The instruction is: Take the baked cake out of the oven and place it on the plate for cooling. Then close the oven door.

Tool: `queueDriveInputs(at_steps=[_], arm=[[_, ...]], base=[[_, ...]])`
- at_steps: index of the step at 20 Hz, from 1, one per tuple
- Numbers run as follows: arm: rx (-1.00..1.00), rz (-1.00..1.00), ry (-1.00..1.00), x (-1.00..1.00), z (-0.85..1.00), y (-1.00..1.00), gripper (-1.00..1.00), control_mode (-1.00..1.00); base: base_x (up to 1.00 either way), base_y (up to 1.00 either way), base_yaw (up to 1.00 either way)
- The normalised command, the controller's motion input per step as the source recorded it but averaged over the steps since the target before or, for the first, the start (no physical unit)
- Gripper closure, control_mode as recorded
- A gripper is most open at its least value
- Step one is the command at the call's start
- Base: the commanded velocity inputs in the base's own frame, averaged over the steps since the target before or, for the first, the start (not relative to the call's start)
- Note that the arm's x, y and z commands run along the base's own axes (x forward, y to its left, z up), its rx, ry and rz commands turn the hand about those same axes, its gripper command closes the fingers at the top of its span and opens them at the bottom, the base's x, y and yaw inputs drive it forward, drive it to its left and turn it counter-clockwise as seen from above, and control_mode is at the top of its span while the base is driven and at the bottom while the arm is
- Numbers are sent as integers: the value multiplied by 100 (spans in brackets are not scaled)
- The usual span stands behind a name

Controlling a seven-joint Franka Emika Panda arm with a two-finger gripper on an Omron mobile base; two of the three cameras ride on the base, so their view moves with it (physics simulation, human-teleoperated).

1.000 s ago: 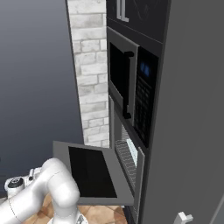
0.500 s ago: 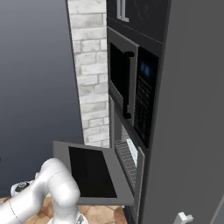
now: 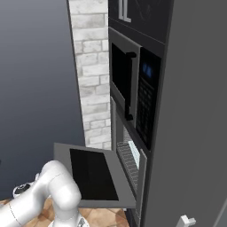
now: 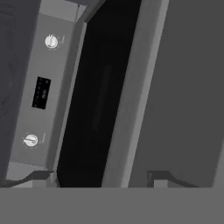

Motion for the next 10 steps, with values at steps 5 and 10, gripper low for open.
queueDriveInputs(at_steps=[5, 10], arm=[[-34, -34, -31, 18, 34, -11, -100, -100], [-34, -35, -29, 23, 45, -22, -100, -100]], base=[[0, 0, 0], [0, 0, 0]])
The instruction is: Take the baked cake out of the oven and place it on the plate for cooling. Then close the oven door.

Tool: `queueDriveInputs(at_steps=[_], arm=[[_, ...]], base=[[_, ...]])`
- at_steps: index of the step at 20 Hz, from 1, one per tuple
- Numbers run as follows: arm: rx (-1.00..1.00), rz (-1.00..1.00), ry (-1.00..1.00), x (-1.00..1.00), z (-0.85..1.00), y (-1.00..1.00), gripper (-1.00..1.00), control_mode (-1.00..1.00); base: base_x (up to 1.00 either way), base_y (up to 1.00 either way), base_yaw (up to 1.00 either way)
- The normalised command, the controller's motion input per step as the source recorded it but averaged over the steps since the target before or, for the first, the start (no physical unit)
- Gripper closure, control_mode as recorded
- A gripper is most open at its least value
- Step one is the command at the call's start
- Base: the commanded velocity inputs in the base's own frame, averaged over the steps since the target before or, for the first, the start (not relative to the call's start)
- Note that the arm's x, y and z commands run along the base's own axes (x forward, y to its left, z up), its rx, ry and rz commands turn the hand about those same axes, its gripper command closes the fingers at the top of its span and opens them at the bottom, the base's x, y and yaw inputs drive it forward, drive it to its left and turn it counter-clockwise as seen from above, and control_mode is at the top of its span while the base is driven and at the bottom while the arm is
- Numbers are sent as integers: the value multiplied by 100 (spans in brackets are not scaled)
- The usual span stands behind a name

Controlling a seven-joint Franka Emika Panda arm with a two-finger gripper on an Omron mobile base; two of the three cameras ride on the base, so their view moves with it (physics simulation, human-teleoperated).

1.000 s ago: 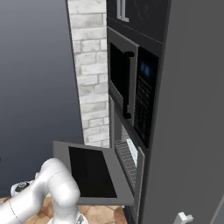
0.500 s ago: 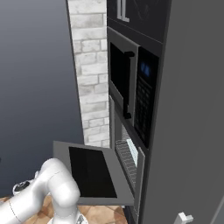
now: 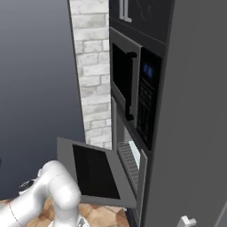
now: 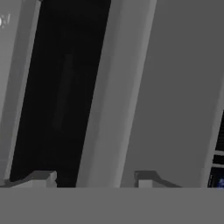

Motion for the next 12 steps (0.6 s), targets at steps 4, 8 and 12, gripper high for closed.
queueDriveInputs(at_steps=[4, 8, 12], arm=[[-29, -34, -21, 30, 52, -41, -100, -100], [-16, -27, -13, 40, 65, -63, -100, -100], [-3, -19, -7, 52, 70, -73, -100, -100]], base=[[0, 0, 0], [0, 0, 0], [0, 0, 0]])
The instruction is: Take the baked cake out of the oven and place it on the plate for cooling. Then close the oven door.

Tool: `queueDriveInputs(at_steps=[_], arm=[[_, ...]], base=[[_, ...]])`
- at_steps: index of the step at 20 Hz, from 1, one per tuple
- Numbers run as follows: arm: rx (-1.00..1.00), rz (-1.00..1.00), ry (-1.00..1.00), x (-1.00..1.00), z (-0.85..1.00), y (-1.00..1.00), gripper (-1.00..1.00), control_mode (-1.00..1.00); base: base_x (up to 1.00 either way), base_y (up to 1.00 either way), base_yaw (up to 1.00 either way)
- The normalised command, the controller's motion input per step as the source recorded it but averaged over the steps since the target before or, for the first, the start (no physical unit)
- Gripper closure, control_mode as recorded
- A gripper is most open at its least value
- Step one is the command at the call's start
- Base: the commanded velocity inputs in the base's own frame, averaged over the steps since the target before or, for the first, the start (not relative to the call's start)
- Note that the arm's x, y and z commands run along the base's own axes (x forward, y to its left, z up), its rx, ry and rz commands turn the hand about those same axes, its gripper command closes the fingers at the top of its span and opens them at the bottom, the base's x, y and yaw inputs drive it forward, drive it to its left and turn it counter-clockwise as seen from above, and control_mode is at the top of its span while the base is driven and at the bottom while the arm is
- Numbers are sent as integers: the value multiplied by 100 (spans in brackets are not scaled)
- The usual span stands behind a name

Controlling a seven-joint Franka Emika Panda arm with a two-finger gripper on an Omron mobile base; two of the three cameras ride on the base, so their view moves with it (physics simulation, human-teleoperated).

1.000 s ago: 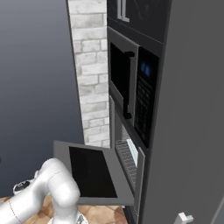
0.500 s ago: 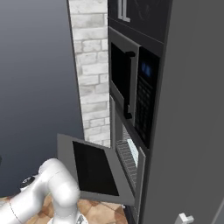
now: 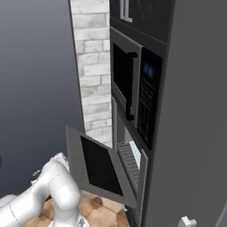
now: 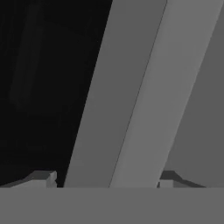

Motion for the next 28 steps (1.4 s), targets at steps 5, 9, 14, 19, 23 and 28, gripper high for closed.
queueDriveInputs(at_steps=[5, 9, 14, 19, 23, 28], arm=[[0, -16, -1, 65, 74, -83, -100, -100], [0, -11, -2, 61, 73, -93, -100, -100], [0, -3, -2, 61, 58, -94, -100, -100], [1, 0, 0, 53, 40, -86, -100, -100], [0, 0, 0, 46, 24, -78, -100, -100], [5, 0, 0, 28, 20, -77, -100, -100]], base=[[0, 0, 0], [0, 0, 0], [0, 0, 0], [0, 0, 0], [0, 0, 0], [0, 0, 0]])
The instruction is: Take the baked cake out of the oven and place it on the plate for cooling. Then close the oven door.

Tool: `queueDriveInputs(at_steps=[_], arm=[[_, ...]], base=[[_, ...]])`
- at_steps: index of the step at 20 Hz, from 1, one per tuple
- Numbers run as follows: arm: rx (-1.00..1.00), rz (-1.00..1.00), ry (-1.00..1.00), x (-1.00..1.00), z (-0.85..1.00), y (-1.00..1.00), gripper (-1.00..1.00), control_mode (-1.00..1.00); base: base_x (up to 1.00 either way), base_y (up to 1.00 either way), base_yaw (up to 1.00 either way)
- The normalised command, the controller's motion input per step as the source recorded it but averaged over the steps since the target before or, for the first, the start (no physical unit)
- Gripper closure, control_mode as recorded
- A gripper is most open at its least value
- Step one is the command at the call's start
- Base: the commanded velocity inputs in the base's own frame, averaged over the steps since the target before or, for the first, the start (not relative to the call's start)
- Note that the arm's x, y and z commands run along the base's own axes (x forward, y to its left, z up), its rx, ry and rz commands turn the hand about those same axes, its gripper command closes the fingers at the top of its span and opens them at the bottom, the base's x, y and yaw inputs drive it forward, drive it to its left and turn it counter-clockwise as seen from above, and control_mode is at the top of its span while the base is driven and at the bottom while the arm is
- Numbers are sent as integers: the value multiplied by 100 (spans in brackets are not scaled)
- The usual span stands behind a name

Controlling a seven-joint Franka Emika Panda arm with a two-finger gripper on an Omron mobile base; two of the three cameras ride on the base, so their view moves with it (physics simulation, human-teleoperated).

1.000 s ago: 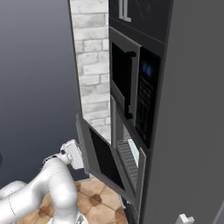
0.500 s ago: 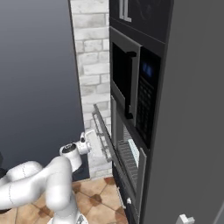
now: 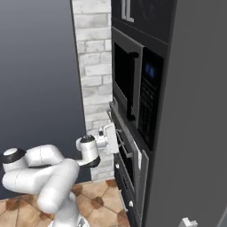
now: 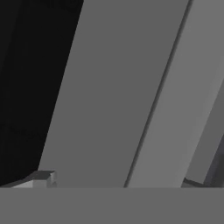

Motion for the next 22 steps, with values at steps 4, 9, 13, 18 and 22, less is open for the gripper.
queueDriveInputs(at_steps=[4, 9, 13, 18, 22], arm=[[12, 0, 0, 8, 18, -71, -100, -100], [13, 2, 0, 12, 12, -77, -100, -100], [17, 4, 0, 13, 10, -89, -100, -100], [19, 8, 0, 4, 12, -86, -100, -100], [19, 10, 0, 0, 11, -52, -100, -100]], base=[[0, 0, 0], [0, 0, 0], [0, 0, 0], [0, 0, 0], [0, 0, 0]])
